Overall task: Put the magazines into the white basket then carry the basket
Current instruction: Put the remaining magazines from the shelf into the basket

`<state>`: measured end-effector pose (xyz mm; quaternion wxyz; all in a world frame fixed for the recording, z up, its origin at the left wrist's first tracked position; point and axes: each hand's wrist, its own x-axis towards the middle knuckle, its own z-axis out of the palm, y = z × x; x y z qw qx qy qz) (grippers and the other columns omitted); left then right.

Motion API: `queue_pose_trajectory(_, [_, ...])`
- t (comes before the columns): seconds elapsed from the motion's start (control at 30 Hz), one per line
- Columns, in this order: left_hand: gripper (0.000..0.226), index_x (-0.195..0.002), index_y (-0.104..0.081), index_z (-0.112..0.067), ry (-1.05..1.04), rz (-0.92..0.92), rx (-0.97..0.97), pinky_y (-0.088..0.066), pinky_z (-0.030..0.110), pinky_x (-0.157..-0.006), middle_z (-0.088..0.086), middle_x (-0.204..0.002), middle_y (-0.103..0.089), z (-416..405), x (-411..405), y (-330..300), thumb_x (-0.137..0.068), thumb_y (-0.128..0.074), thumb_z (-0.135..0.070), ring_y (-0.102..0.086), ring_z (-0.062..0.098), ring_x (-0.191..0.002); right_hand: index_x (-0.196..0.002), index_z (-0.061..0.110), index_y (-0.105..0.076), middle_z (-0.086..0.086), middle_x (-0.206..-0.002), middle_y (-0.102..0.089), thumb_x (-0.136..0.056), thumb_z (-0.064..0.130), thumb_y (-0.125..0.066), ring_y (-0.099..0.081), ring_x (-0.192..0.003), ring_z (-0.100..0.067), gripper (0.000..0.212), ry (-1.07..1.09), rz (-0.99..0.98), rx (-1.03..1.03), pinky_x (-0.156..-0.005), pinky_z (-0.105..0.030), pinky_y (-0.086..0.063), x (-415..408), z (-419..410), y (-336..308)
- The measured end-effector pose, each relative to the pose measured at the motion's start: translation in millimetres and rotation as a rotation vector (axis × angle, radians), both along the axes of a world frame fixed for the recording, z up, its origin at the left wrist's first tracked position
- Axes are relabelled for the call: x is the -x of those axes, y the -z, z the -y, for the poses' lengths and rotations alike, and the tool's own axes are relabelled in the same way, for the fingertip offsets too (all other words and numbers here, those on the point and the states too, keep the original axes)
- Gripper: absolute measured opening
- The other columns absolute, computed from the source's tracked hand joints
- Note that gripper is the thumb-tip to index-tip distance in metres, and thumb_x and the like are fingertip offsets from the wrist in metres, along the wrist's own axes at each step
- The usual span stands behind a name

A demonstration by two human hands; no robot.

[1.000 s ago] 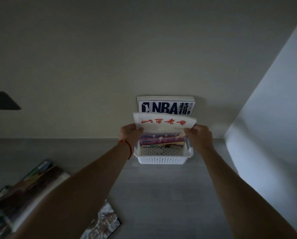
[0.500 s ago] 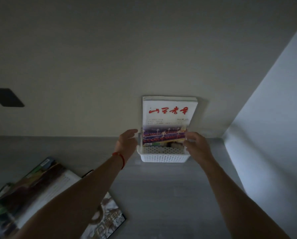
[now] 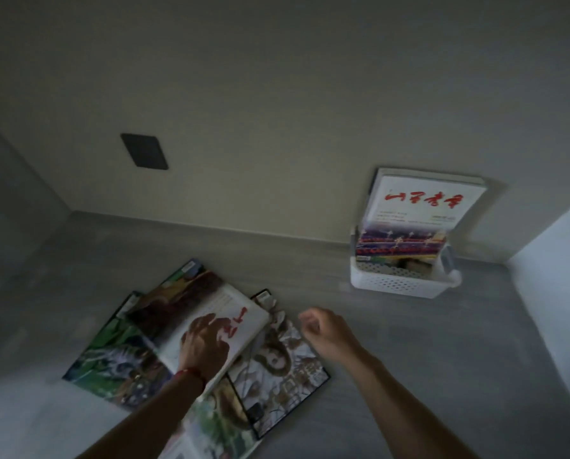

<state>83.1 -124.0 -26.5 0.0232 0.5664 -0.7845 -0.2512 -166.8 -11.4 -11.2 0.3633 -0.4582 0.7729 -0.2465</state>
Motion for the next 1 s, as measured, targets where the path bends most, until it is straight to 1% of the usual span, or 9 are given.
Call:
queue_pose_trajectory(0.13, [0.074, -0.15, -0.019, -0.047, 0.194, 0.225, -0.088, -0.015, 0.055, -0.12, -0.008, -0.166, 0.001, 0.6, -48.5, 22.8, -0.087, -0.056, -0.054, 0.0, 0.025, -0.153, -0.129, 0.015, -0.063, -0.001, -0.123, -0.069, -0.091, 0.027, -0.064, -0.066, -0.112, -0.017, 0.039, 0.07, 0.219, -0.122, -0.092, -0.027, -0.051, -78.0, 25.4, 24.1])
queue_pose_trajectory(0.27, [0.095, -0.15, 0.003, -0.051, 0.329, 0.259, -0.074, -0.01, 0.055, -0.12, -0.007, -0.163, 0.02, -3.3, -73.5, 33.2, -0.077, -0.054, -0.071, 0.012, 0.025, -0.152, -0.121, 0.017, -0.064, -0.003, -0.116, -0.07, -0.085, 0.032, -0.062, -0.066, -0.106, -0.024, 0.038, 0.221, 0.307, -0.207, -0.085, -0.033, -0.054, -129.1, 43.2, 36.9])
queue_pose_trajectory(0.37, [0.099, -0.149, 0.001, -0.053, 0.367, 0.24, -0.042, -0.015, 0.056, -0.117, -0.011, -0.164, 0.016, -8.5, -78.6, 31.8, -0.07, -0.056, -0.073, 0.007, 0.022, -0.152, -0.122, 0.007, -0.063, -0.01, -0.122, -0.069, -0.087, 0.024, -0.063, -0.064, -0.11, -0.026, 0.039, 0.439, 0.31, -0.179, -0.075, -0.024, -0.044, -150.0, 49.8, 44.2])
queue_pose_trajectory(0.53, [0.084, -0.145, -0.023, -0.055, 0.504, 0.129, -0.017, -0.024, 0.048, -0.111, -0.015, -0.164, -0.007, -16.0, -72.8, 27.0, -0.068, -0.042, -0.083, -0.014, 0.017, -0.144, -0.115, 0.004, -0.065, -0.011, -0.111, -0.073, -0.091, 0.022, -0.068, -0.069, -0.094, -0.025, 0.03, 0.727, 0.335, -0.078, -0.077, -0.034, -0.056, -151.7, 36.4, 42.3])
queue_pose_trajectory(0.63, [0.065, -0.138, -0.047, -0.043, 0.554, -0.084, -0.133, -0.033, 0.043, -0.112, -0.012, -0.155, -0.036, -11.6, -58.1, 14.8, -0.08, -0.048, -0.072, -0.035, 0.015, -0.138, -0.109, 0.008, -0.06, -0.009, -0.096, -0.074, -0.09, 0.015, -0.071, -0.073, -0.074, -0.019, 0.022, 0.835, 0.375, 0.044, -0.052, -0.026, -0.057, -135.0, 13.9, 33.0])
queue_pose_trajectory(0.77, [0.048, -0.134, -0.056, -0.015, 0.595, -0.302, 0.006, -0.044, 0.045, -0.105, 0.01, -0.134, -0.057, 3.9, -20.6, -13.4, -0.087, -0.06, -0.026, -0.052, 0.025, -0.125, -0.107, 0.017, -0.051, -0.001, -0.093, -0.071, -0.091, 0.015, -0.068, -0.071, -0.077, -0.015, 0.023, 0.577, 0.127, 0.217, -0.058, -0.027, -0.055, -99.4, -19.1, 6.8])
queue_pose_trajectory(0.83, [0.057, -0.14, -0.046, -0.013, 0.523, -0.316, 0.178, -0.041, 0.05, -0.106, 0.016, -0.136, -0.049, 9.4, 5.1, -31.4, -0.087, -0.061, -0.027, -0.046, 0.032, -0.127, -0.104, 0.024, -0.052, 0.007, -0.091, -0.07, -0.093, 0.018, -0.063, -0.069, -0.077, -0.01, 0.017, 0.377, -0.059, 0.28, -0.062, -0.029, -0.055, -79.5, -34.1, -12.5])
queue_pose_trajectory(0.93, [0.07, -0.153, -0.025, -0.02, 0.552, -0.338, 0.243, -0.024, 0.051, -0.117, 0.014, -0.155, -0.033, 15.3, 40.2, -54.1, -0.092, -0.057, -0.036, -0.028, 0.032, -0.143, -0.102, 0.032, -0.053, 0.015, -0.092, -0.07, -0.096, 0.021, -0.061, -0.068, -0.074, -0.001, 0.015, 0.248, -0.112, 0.338, -0.059, -0.017, -0.052, -49.9, -51.1, -44.5])
queue_pose_trajectory(1.0, [0.056, -0.147, -0.039, -0.02, 0.676, -0.344, 0.133, -0.029, 0.044, -0.115, 0.01, -0.149, -0.046, 17.1, 60.4, -65.3, -0.095, -0.057, -0.03, -0.039, 0.029, -0.14, -0.101, 0.033, -0.057, 0.02, -0.093, -0.07, -0.094, 0.022, -0.065, -0.068, -0.077, 0.002, 0.016, 0.269, -0.102, 0.382, -0.061, -0.01, -0.049, -30.0, -59.6, -62.3])
